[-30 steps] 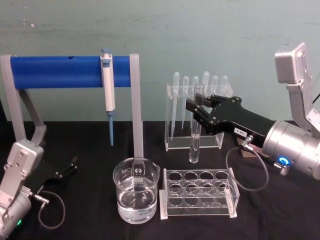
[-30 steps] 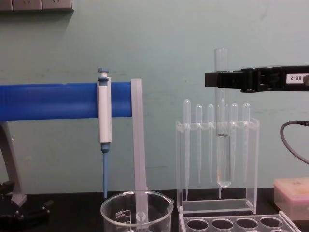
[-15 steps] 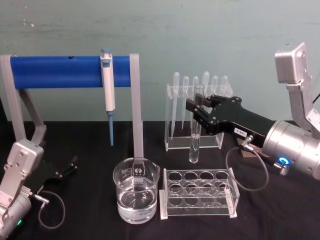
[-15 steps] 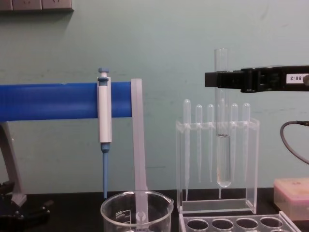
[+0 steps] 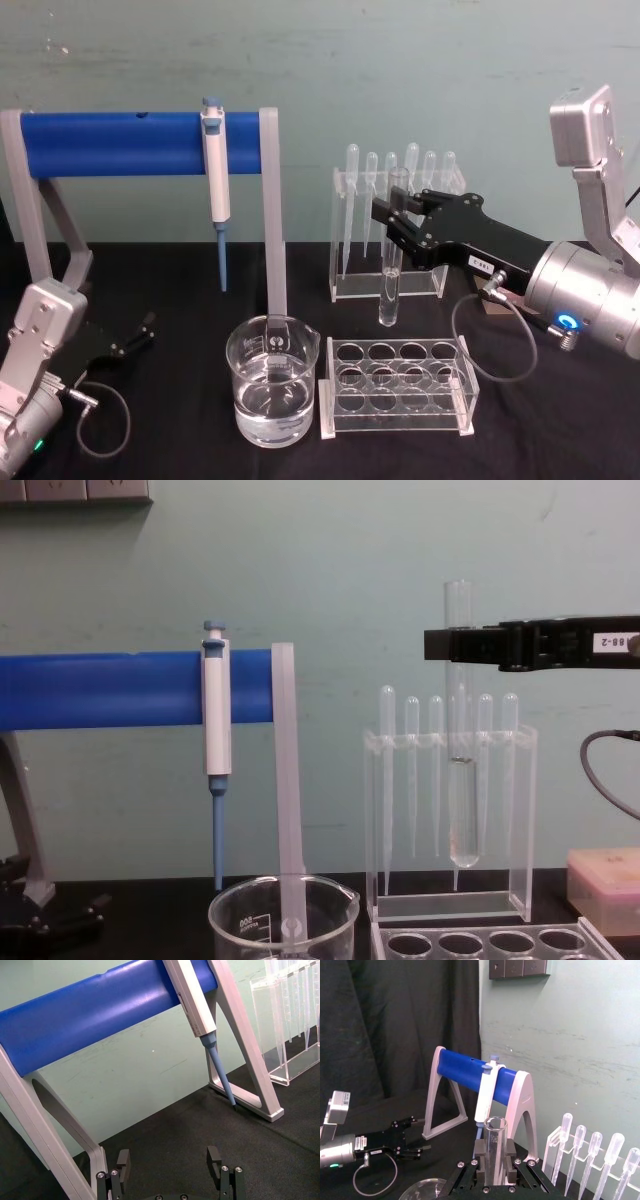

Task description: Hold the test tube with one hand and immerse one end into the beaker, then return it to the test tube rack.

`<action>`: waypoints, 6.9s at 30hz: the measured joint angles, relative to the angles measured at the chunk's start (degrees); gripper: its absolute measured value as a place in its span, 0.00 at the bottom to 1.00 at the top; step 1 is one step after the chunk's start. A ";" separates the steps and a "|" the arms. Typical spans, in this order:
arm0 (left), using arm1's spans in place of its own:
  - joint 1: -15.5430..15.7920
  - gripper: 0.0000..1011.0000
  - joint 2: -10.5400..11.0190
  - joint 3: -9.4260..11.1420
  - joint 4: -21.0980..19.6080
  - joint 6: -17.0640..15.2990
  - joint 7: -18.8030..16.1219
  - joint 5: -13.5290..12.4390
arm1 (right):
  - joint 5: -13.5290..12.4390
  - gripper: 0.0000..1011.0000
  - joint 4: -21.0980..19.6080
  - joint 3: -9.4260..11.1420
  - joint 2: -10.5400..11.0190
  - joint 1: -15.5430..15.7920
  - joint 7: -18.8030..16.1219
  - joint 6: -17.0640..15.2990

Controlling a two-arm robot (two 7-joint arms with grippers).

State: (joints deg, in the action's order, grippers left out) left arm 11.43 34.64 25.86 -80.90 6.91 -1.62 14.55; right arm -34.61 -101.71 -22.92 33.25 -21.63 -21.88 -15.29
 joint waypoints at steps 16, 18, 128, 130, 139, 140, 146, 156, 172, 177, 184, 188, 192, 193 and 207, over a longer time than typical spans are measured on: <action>0.00 0.99 0.00 0.00 0.00 0.00 0.00 0.00 | -0.01 0.22 0.19 -1.32 -1.12 -1.16 -0.17 -0.24; 0.00 0.99 0.00 0.00 0.00 0.00 0.00 0.00 | 0.05 0.22 0.57 -2.39 -1.99 -2.00 -0.46 -0.46; 0.00 0.99 0.00 0.00 0.00 0.00 0.00 0.00 | 12.20 0.22 19.79 -9.97 -15.66 -0.08 -6.99 16.15; 0.00 0.99 0.00 0.00 0.00 0.00 0.00 0.00 | 12.20 0.22 19.79 -9.97 -15.66 -0.08 -6.99 16.15; 0.00 0.99 0.00 0.00 0.00 0.00 0.00 0.00 | 12.20 0.22 19.79 -9.97 -15.66 -0.08 -6.99 16.15; 0.00 0.99 0.00 0.00 0.00 0.00 0.00 0.00 | 12.20 0.22 19.79 -9.97 -15.67 -0.08 -6.99 16.15; 0.00 0.99 0.00 0.00 0.00 0.00 0.00 0.00 | 12.20 0.22 19.79 -9.97 -15.66 -0.08 -6.99 16.15; 0.00 0.99 0.00 0.00 0.00 0.00 0.00 0.00 | 12.20 0.22 19.79 -9.97 -15.66 -0.08 -6.99 16.15; 0.00 0.99 0.00 0.00 0.00 0.00 0.00 0.00 | 12.20 0.22 19.79 -9.97 -15.66 -0.08 -6.99 16.15; 0.00 0.99 0.00 0.00 0.00 0.00 0.00 0.00 | 12.20 0.22 19.79 -9.97 -15.67 -0.08 -6.99 16.15; 0.00 0.99 0.00 0.00 0.00 0.00 0.00 0.00 | 12.20 0.22 19.79 -9.97 -15.66 -0.08 -6.99 16.15; 0.00 0.99 0.00 0.00 0.00 0.00 0.00 0.00 | 12.20 0.22 19.80 -9.97 -15.66 -0.08 -6.99 16.15; -0.01 0.99 0.00 0.00 0.00 0.00 0.00 0.00 | 12.20 0.22 19.80 -9.97 -15.66 -0.08 -6.99 16.15; 0.00 0.99 0.00 0.00 0.00 0.00 0.00 0.00 | 12.20 0.22 19.79 -9.97 -15.66 -0.08 -6.99 16.15; 0.00 0.99 0.00 0.00 0.00 0.00 0.00 0.00 | 12.20 0.22 19.79 -9.97 -15.67 -0.08 -6.99 16.15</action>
State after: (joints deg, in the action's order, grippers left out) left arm 11.43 34.65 25.86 -80.90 6.90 -1.62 14.55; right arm -22.41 -81.91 -32.88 17.59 -21.71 -28.87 0.87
